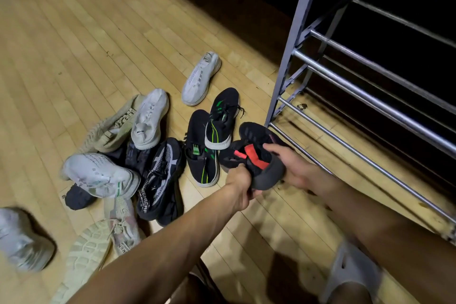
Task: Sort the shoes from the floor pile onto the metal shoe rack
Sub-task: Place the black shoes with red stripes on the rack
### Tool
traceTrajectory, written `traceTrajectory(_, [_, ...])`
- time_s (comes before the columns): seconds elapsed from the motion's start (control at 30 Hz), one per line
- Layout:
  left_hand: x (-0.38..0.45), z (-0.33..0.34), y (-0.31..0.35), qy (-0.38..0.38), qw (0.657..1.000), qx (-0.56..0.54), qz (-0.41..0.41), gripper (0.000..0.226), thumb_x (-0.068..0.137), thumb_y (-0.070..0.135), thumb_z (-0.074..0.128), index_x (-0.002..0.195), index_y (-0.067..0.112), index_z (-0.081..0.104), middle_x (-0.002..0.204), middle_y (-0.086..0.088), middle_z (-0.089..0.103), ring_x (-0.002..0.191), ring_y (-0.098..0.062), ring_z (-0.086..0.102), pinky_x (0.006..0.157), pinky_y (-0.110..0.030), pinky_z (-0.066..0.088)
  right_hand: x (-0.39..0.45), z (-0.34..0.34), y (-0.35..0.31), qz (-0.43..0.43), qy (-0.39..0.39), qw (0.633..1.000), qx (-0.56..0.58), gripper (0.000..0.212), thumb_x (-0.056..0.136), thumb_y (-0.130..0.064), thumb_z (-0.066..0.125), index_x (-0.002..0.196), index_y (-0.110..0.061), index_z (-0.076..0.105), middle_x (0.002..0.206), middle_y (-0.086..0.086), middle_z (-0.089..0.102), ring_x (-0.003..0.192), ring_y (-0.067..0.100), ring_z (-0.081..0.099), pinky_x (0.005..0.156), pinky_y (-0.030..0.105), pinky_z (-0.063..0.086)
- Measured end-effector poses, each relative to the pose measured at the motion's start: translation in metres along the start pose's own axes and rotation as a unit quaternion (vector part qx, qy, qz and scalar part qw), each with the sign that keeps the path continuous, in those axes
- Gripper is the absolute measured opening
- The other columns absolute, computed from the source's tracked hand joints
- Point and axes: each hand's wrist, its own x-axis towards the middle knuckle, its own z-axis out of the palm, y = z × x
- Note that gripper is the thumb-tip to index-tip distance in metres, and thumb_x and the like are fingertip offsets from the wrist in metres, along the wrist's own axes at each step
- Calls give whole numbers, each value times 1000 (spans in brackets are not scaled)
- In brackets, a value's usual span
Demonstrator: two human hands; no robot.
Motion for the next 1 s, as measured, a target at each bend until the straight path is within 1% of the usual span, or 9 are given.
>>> traceTrajectory(0.07, [-4, -3, -2, 20, 999, 38, 29, 36, 106, 31, 27, 124, 17, 55, 108, -6, 65, 70, -13, 59, 37, -17, 44, -4, -1, 0, 9, -9, 1000, -6, 36, 97, -29, 51, 122, -9, 67, 119, 13, 69, 104, 26, 65, 91, 35, 49])
traceTrajectory(0.17, [-12, -8, -3, 21, 995, 76, 60, 36, 106, 29, 27, 128, 16, 53, 110, -5, 65, 69, -11, 56, 35, -15, 42, -8, -1, -4, 19, -50, 998, -14, 40, 95, -29, 49, 123, -6, 65, 123, 16, 67, 108, 28, 62, 106, 41, 41])
traceTrajectory(0.3, [-29, -13, 6, 16, 994, 96, 55, 30, 104, 27, 29, 115, 19, 56, 93, -1, 63, 66, -13, 55, 43, -21, 45, -12, 10, -10, 17, -35, 998, -46, 38, 92, -38, 52, 111, -11, 72, 110, 14, 73, 94, 25, 68, 88, 35, 47])
traceTrajectory(0.47, [-38, -31, 22, 19, 993, 112, 45, 30, 104, 31, 31, 110, 19, 58, 95, -2, 63, 65, -14, 56, 47, -23, 48, -12, 30, -18, 22, -35, 997, -72, 28, 89, -30, 52, 95, -11, 73, 103, 16, 73, 86, 25, 67, 83, 35, 47])
traceTrajectory(0.57, [-42, -44, 30, -3, 997, 72, 17, 31, 103, 31, 33, 111, 21, 62, 96, 0, 69, 73, -16, 61, 59, -27, 51, -16, 49, -17, 18, -34, 997, -65, 29, 94, -24, 46, 98, -9, 71, 94, 12, 73, 76, 20, 68, 71, 27, 50])
traceTrajectory(0.7, [-43, -59, 41, -17, 999, -12, 27, 44, 99, 37, 37, 125, 13, 63, 120, -5, 69, 105, -24, 67, 69, -30, 56, -13, 71, -10, 11, -24, 999, -25, 36, 96, -24, 44, 110, -8, 72, 114, 14, 71, 103, 28, 67, 91, 36, 50])
traceTrajectory(0.83, [-42, -79, 58, 6, 995, -58, 76, 53, 102, 45, 23, 112, 15, 66, 112, -8, 70, 92, -24, 67, 69, -30, 53, -24, 89, -1, 36, -63, 997, 33, 30, 97, -13, 38, 111, -13, 65, 106, 10, 69, 88, 21, 64, 64, 29, 55])
traceTrajectory(0.93, [-41, -93, 67, 14, 994, -65, 88, 50, 101, 42, 28, 115, 12, 66, 111, -9, 71, 94, -24, 69, 67, -30, 53, -30, 100, 6, 35, -69, 996, 39, 35, 96, -13, 40, 124, -9, 60, 117, 15, 65, 98, 25, 62, 74, 34, 55])
traceTrajectory(1.0, [-48, -98, 71, 2, 993, -61, 101, 46, 101, 38, 29, 101, 11, 67, 99, -10, 73, 86, -23, 68, 65, -30, 51, -34, 109, 7, 29, -74, 996, 41, 35, 96, -14, 44, 127, -9, 60, 124, 15, 65, 107, 28, 61, 82, 37, 55])
